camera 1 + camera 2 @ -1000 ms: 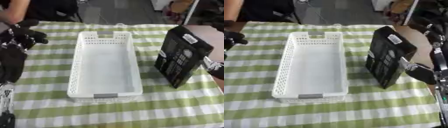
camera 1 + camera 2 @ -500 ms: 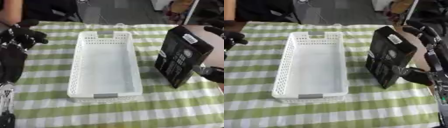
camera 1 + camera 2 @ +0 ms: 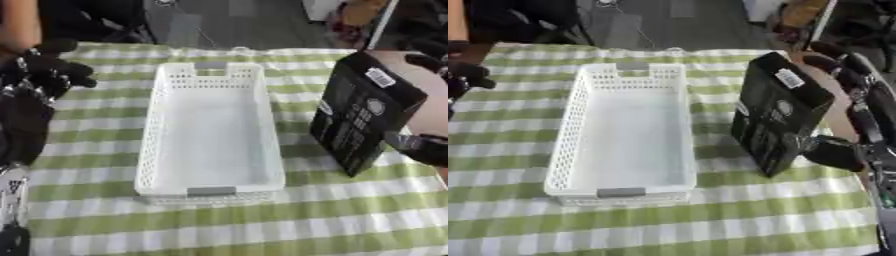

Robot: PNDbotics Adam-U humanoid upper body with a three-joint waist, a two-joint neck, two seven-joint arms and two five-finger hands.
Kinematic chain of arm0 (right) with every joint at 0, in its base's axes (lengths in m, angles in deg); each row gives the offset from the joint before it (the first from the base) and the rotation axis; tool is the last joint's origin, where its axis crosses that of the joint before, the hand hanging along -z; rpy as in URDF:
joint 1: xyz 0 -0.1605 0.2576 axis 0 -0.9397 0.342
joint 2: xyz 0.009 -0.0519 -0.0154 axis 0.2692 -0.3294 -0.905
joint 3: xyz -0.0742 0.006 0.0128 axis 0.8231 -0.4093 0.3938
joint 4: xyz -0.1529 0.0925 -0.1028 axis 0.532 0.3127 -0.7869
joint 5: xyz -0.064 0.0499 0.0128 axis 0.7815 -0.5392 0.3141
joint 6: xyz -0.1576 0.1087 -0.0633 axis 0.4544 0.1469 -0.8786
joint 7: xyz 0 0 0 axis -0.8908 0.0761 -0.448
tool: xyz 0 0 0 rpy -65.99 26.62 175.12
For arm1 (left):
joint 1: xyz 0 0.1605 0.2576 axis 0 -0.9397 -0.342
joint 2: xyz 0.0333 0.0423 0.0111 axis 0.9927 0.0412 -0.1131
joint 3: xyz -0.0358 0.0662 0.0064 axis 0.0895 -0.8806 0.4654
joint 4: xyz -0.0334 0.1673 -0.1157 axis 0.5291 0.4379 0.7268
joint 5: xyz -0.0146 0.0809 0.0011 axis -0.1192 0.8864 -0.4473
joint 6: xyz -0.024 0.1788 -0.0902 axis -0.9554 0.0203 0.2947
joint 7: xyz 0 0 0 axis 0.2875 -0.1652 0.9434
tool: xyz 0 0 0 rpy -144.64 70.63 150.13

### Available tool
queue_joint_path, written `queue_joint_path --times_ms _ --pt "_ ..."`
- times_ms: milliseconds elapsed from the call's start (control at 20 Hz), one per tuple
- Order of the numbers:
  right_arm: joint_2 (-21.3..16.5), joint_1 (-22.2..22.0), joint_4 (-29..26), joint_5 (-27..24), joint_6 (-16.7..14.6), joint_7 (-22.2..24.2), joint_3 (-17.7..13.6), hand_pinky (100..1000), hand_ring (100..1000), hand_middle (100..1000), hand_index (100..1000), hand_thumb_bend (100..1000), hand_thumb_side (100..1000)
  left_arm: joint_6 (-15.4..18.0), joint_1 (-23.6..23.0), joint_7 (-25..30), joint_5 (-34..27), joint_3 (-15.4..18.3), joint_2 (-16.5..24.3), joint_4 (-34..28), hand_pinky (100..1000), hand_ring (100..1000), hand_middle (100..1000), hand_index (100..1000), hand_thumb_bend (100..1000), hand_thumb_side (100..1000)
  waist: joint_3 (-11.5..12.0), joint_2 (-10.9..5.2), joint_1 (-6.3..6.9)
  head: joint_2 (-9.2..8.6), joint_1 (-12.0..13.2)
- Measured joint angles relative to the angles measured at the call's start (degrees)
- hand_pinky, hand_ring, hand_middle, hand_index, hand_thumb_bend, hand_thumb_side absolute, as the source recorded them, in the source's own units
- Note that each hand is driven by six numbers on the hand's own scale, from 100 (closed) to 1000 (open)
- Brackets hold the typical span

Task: Pick up objects on the table and place them in the box.

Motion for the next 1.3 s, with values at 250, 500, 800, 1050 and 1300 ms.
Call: queue_joint_path --times_ms 250,500,800,1050,1300 --pt "0.0 0.5 1.9 -0.1 0.1 0.1 0.0 872 966 930 900 559 358 0.0 0.0 0.0 0.0 0.0 0.0 0.0 668 667 813 695 467 838 0.1 0.00 0.00 0.00 0.0" --pt "0.0 0.8 3.6 -0.6 -0.3 0.4 0.0 876 971 932 905 551 366 0.0 0.0 0.0 0.0 0.0 0.0 0.0 668 667 813 694 467 838 0.1 0.00 0.00 0.00 0.0" --pt "0.1 0.9 5.7 -0.9 -0.8 0.5 0.0 878 973 933 908 542 376 0.0 0.0 0.0 0.0 0.0 0.0 0.0 669 667 813 694 466 838 0.1 0.00 0.00 0.00 0.0" --pt "0.1 1.2 6.9 -0.9 -1.0 0.5 0.0 880 976 934 911 536 385 0.0 0.0 0.0 0.0 0.0 0.0 0.0 668 667 814 693 466 839 0.1 0.00 0.00 0.00 -0.1" --pt "0.3 1.5 8.1 -0.9 -1.2 0.3 0.0 883 978 935 913 533 388 0.0 0.0 0.0 0.0 0.0 0.0 0.0 668 667 814 693 466 839 0.1 0.00 0.00 0.00 -0.1"
